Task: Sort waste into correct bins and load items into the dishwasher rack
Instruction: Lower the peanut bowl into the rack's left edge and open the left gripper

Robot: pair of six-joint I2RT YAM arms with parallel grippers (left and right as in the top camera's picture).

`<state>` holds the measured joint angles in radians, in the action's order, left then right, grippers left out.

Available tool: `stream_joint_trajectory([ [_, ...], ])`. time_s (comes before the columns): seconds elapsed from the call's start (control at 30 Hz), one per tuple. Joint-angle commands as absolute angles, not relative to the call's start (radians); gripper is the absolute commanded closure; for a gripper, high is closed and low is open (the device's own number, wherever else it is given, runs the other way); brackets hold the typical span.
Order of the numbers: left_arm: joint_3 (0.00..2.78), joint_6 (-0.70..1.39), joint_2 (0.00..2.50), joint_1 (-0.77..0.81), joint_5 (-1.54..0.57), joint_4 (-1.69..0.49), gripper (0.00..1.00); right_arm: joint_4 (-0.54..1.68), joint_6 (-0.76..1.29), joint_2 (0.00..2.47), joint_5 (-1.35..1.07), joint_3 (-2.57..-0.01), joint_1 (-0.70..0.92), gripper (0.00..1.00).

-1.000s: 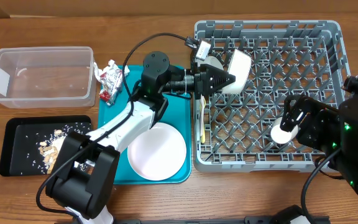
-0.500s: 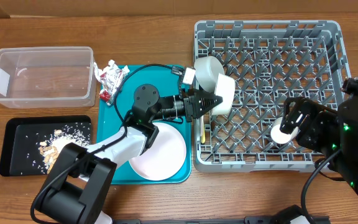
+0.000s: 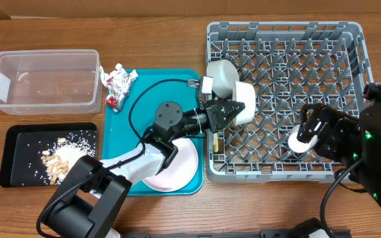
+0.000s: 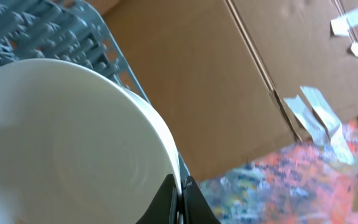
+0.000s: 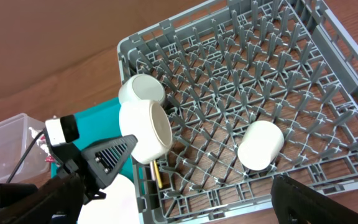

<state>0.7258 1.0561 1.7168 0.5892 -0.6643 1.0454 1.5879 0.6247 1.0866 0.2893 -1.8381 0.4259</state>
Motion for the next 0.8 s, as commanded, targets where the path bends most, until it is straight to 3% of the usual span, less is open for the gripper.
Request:
stream_joint_trajectory([
  [0.0,0.72,1.069,1.707,0.59,-0.625,1.055,0.96,1.586,0.622,1.079,0.286,-1.842,0.424,0.0],
  [0.77,0.718,1.055,1.825,0.591,-0.717,1.142,0.96,1.597,0.622,1.079,0.282,-1.842,0.424,0.0],
])
